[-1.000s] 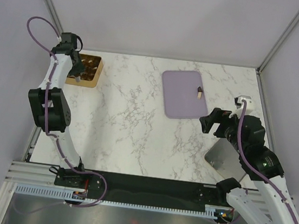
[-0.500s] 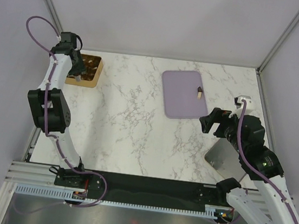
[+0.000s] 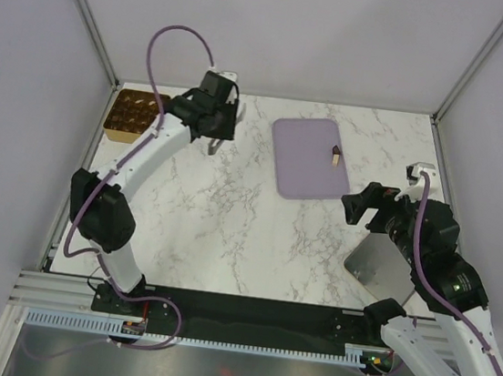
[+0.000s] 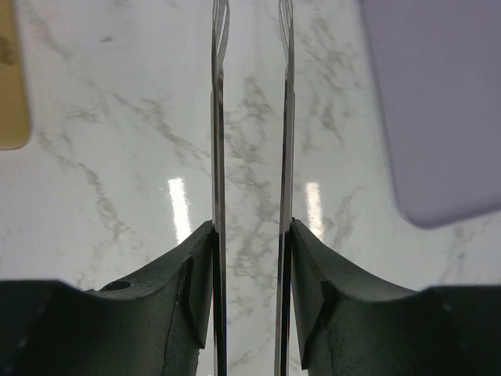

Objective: Pack the chocolate

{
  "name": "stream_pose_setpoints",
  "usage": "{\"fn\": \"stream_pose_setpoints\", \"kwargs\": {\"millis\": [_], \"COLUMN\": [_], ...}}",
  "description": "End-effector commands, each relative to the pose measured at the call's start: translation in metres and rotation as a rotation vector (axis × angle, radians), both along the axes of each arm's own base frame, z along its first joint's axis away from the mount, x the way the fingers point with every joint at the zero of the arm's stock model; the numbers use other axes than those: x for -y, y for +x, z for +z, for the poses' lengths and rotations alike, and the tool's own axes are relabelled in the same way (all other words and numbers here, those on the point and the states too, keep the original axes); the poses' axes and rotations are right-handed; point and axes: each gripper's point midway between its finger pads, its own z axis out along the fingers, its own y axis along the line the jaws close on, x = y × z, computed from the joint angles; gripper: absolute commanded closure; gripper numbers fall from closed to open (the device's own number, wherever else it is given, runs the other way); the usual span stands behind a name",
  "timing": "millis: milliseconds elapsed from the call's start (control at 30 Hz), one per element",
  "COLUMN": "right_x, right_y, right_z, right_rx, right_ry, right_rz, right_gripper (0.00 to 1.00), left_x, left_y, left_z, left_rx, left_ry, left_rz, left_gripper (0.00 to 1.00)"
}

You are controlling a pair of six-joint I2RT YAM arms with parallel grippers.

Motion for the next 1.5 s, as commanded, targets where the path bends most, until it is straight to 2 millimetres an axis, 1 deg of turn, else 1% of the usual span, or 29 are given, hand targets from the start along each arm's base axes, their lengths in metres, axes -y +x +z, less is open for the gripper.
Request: {"fn": "stream_pose_setpoints", "kwargs": {"millis": [0,67,100,133,167,200,233,300,333,367,400,433,467,533,567,600,667,700,800,833,900,933,1000,1133,1167,1300,1467], "right_x": [0.003,0.001,0.001,0.0,0.0,0.001,0.002,0.004,0.005,0.005,0.005,0.004,0.004,0.004,0.004,0.005,0.007,0.007,0.01,0.01,0.011,0.011,0.012,0.013,0.013,0.014,0.014], "right_y": [-0.007,-0.009,-0.01,-0.011,-0.012,-0.013,-0.013,-0.015,-0.016,-0.016,-0.017,-0.018,-0.019,-0.019,-0.02,-0.02,-0.02,-0.02,-0.02,-0.02,-0.02,-0.02,-0.02,-0.02,-0.02,-0.02,-0.02], "right_z": [0.017,0.018,0.018,0.018,0.019,0.019,0.02,0.021,0.022,0.022,0.023,0.023,0.023,0.022,0.021,0.022,0.02,0.019,0.019,0.018,0.017,0.017,0.016,0.015,0.015,0.016,0.017], "right_rx": [0.034,0.034,0.034,0.036,0.036,0.038,0.041,0.046,0.05,0.05,0.053,0.052,0.053,0.052,0.053,0.058,0.054,0.054,0.059,0.057,0.055,0.057,0.055,0.053,0.055,0.058,0.06], "right_ry": [0.029,0.037,0.037,0.04,0.04,0.04,0.034,0.03,0.028,0.028,0.03,0.031,0.032,0.031,0.032,0.033,0.025,0.018,0.008,0.004,0.0,-0.001,-0.005,-0.012,-0.013,-0.017,-0.018], "right_rz": [-0.011,0.004,0.009,0.011,0.015,0.015,0.012,0.009,0.009,0.009,0.012,0.018,0.02,0.021,0.021,0.018,0.014,0.016,0.006,0.004,0.002,0.002,-0.001,-0.003,-0.005,-0.007,-0.008], "right_gripper": [0.02,0.02,0.02,0.03,0.03,0.02,0.02,0.02,0.02,0.02,0.02,0.02,0.02,0.02,0.02,0.03,0.03,0.03,0.02,0.02,0.02,0.02,0.02,0.02,0.02,0.02,0.02], "left_x": [0.073,0.103,0.13,0.145,0.159,0.179,0.191,0.217,0.227,0.237,0.248,0.255,0.261,0.274,0.279,0.284,0.293,0.297,0.306,0.308,0.313,0.316,0.32,0.323,0.322,0.321,0.321], "left_y": [-0.01,-0.012,-0.018,-0.018,-0.018,-0.023,-0.022,-0.029,-0.028,-0.026,-0.029,-0.028,-0.027,-0.029,-0.028,-0.028,-0.028,-0.028,-0.031,-0.031,-0.032,-0.032,-0.034,-0.034,-0.033,-0.033,-0.034], "left_z": [0.029,0.033,0.035,0.027,0.027,0.026,0.012,0.01,0.005,-0.005,-0.01,-0.008,-0.022,-0.028,-0.03,-0.039,-0.042,-0.051,-0.057,-0.063,-0.068,-0.076,-0.078,-0.091,-0.096,-0.106,-0.11], "left_rx": [0.116,0.158,0.179,0.175,0.182,0.189,0.17,0.173,0.175,0.163,0.156,0.163,0.146,0.149,0.152,0.144,0.149,0.139,0.134,0.126,0.122,0.111,0.11,0.092,0.086,0.071,0.065], "left_ry": [-0.056,-0.058,-0.073,-0.074,-0.088,-0.102,-0.103,-0.125,-0.131,-0.13,-0.132,-0.142,-0.131,-0.14,-0.143,-0.141,-0.156,-0.155,-0.167,-0.166,-0.168,-0.164,-0.165,-0.156,-0.149,-0.14,-0.133], "left_rz": [-0.096,-0.133,-0.183,-0.206,-0.221,-0.254,-0.264,-0.308,-0.319,-0.332,-0.35,-0.355,-0.363,-0.381,-0.388,-0.397,-0.413,-0.42,-0.434,-0.436,-0.447,-0.452,-0.461,-0.461,-0.457,-0.45,-0.449], "left_gripper": [0.53,0.52,0.52,0.53,0.53,0.53,0.52,0.52,0.52,0.53,0.53,0.53,0.53,0.53,0.53,0.53,0.53,0.53,0.53,0.53,0.53,0.53,0.53,0.53,0.53,0.54,0.56]}}
